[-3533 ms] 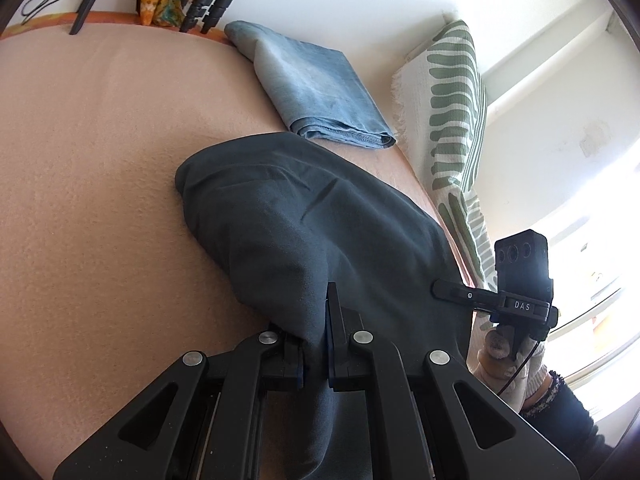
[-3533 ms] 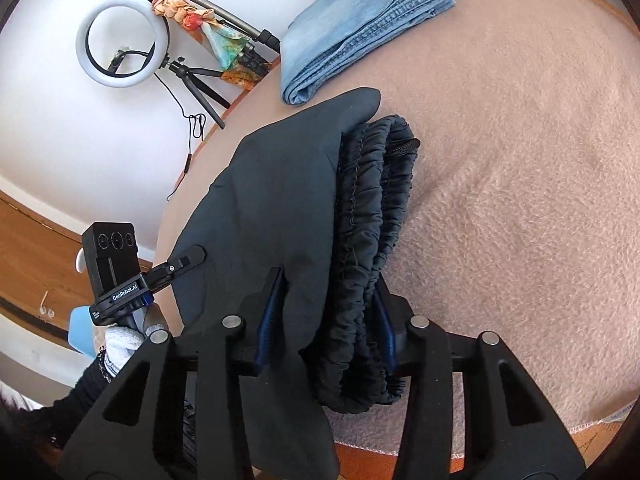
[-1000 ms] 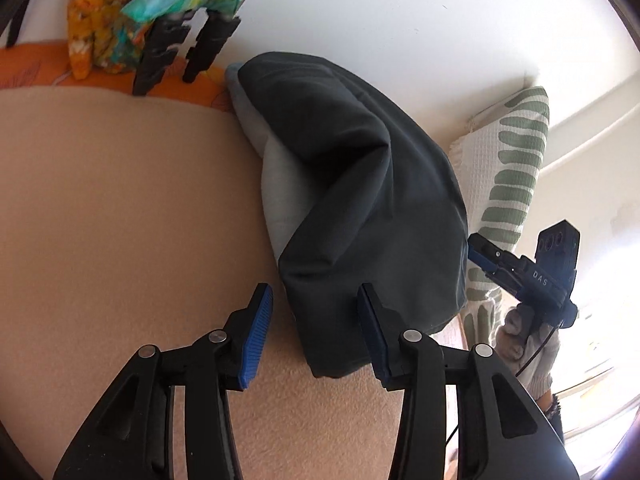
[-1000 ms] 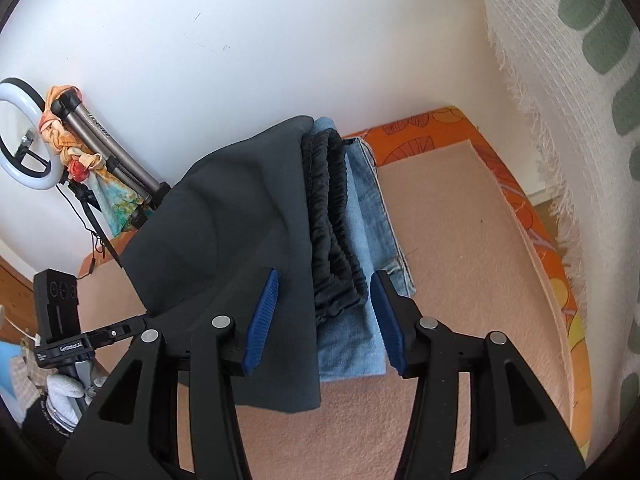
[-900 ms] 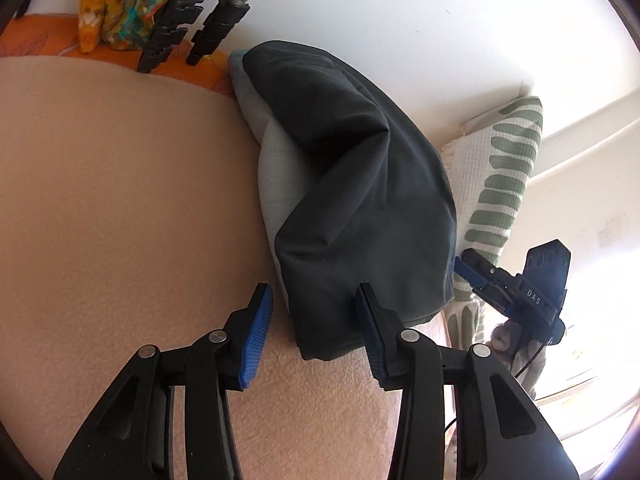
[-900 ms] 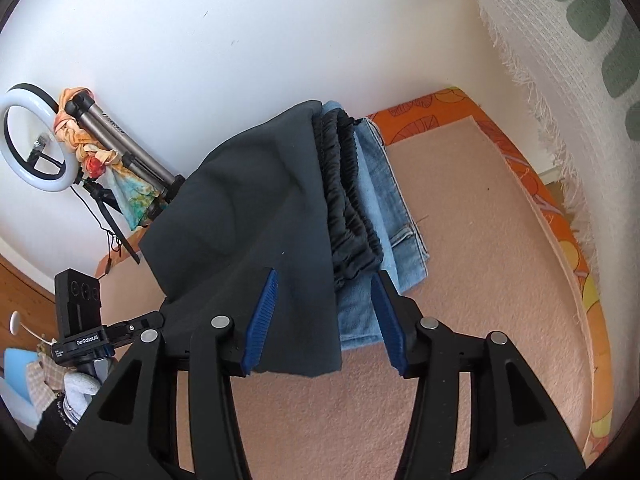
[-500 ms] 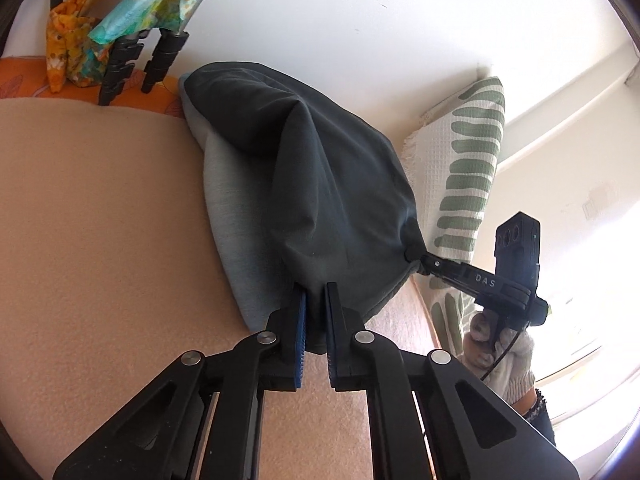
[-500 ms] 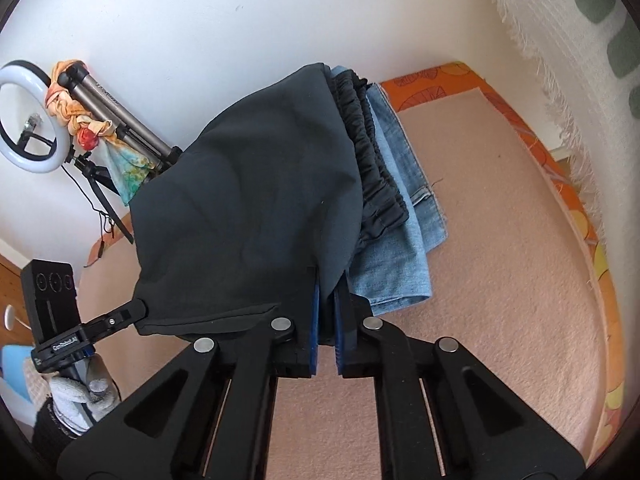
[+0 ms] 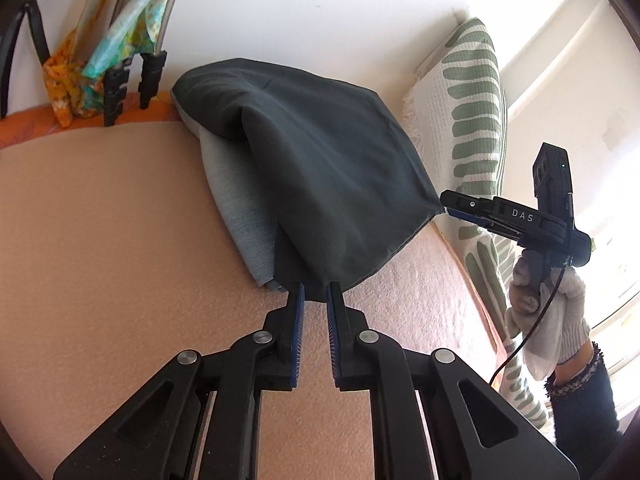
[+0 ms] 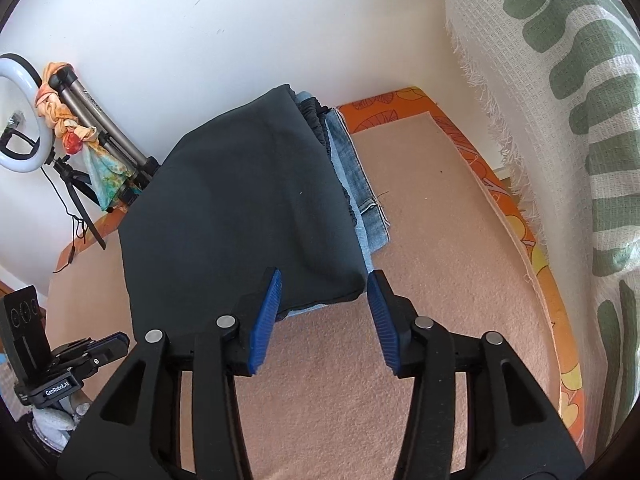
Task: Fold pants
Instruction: 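Open both grippers and pull them back from the stacked clothes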
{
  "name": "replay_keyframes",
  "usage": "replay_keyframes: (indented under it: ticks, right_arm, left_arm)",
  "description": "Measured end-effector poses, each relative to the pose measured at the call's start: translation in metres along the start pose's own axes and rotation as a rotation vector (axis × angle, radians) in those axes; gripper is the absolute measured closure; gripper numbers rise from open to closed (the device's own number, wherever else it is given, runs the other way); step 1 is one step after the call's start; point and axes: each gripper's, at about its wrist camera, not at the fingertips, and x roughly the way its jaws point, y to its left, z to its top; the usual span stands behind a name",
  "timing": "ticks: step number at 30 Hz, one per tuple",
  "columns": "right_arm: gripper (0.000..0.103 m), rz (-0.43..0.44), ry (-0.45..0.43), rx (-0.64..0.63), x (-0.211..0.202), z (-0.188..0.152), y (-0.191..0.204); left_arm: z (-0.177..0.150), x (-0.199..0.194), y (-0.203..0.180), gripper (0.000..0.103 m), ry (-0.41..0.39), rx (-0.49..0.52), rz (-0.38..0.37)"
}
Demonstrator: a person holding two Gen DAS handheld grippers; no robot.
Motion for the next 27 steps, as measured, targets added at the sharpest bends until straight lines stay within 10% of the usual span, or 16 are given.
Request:
replay_keyframes:
  ticks: [16,27]
  right_arm:
    - [0.029,-0.141,-0.173,-0.126,-0.112,-0.079,0.088]
    - [0.020,-0.158,-0.270,-0.195,-0.168,-0.137,0.165]
  left_arm:
    - [-0.046,-0.126,-0.033,0.044,-0.160,0.165,0.125]
    - [-0.091,-0.194,-0.037,0.036,-0.240,0.203,0.162]
